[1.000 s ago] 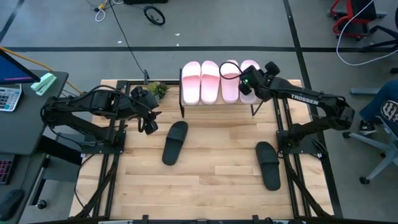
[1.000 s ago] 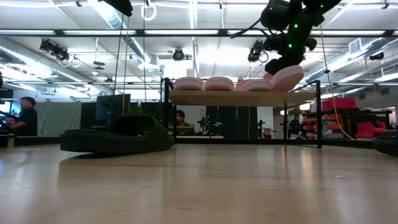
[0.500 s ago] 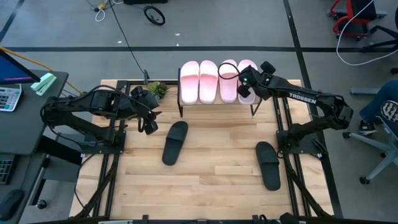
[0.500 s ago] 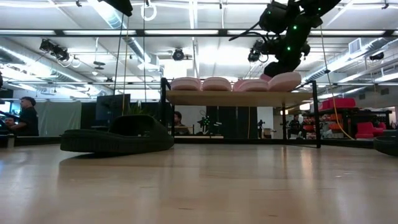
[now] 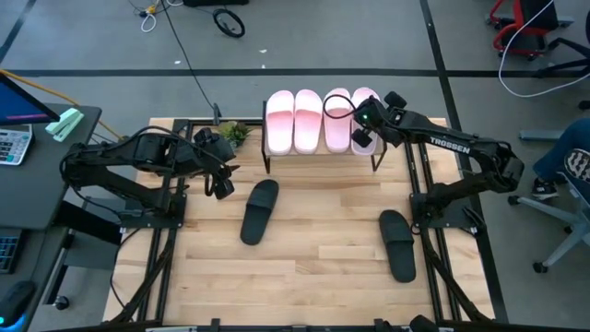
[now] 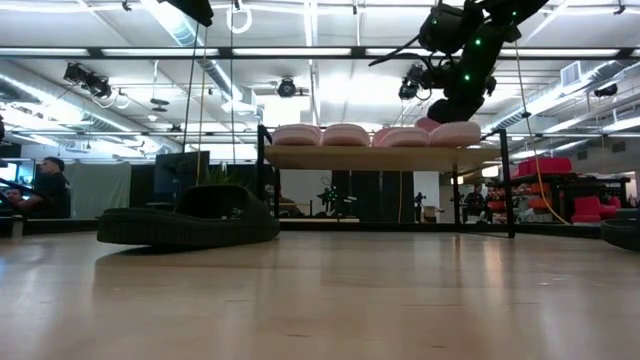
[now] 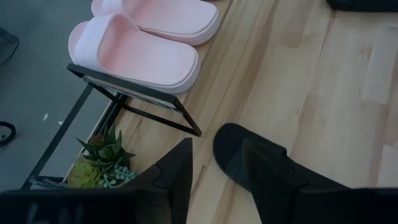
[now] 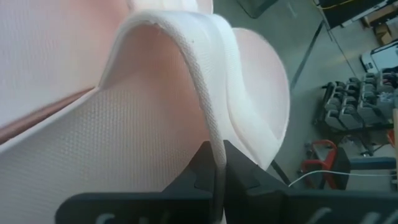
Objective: Pick and place slides into the shelf
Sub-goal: Put the pink slide on the shelf
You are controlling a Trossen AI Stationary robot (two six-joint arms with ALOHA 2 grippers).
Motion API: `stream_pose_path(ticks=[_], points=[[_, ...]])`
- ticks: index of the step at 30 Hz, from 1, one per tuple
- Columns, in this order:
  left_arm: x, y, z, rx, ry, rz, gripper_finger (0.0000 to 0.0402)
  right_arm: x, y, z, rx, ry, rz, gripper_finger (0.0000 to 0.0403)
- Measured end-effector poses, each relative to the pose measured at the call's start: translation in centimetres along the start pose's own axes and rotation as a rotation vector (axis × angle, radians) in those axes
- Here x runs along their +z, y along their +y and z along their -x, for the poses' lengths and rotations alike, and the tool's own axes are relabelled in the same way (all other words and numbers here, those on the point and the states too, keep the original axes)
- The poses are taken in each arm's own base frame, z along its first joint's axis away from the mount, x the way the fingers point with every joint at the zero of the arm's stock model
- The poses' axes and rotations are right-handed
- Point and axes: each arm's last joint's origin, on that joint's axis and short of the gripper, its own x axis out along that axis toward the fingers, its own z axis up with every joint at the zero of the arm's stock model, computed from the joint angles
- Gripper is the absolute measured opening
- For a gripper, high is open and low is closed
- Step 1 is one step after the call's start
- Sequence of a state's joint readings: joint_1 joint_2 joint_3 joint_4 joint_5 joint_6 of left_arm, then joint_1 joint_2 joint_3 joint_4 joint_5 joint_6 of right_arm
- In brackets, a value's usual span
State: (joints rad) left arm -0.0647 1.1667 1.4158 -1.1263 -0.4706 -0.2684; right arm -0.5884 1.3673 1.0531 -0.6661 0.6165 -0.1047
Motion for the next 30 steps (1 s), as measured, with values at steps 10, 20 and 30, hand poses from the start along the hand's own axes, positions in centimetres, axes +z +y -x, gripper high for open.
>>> stream_pose_path(ticks=[10, 20, 30], points=[[0.0, 0.0, 0.0, 0.0, -0.001, 0.0, 0.0138, -0.2, -0.4, -0.4, 0.032, 0.022, -0.062, 0.0007], [0.0, 0.0, 0.0, 0.0, -0.001, -0.001, 0.0143, -0.4, -0.9, -0.9, 0.112, 0.032, -0.101, 0.0007], [0.0, 0.0, 0.0, 0.0, -0.001, -0.001, 0.0144, -0.5, -1.5, -1.2, 0.12, 0.046, -0.143, 0.0008]])
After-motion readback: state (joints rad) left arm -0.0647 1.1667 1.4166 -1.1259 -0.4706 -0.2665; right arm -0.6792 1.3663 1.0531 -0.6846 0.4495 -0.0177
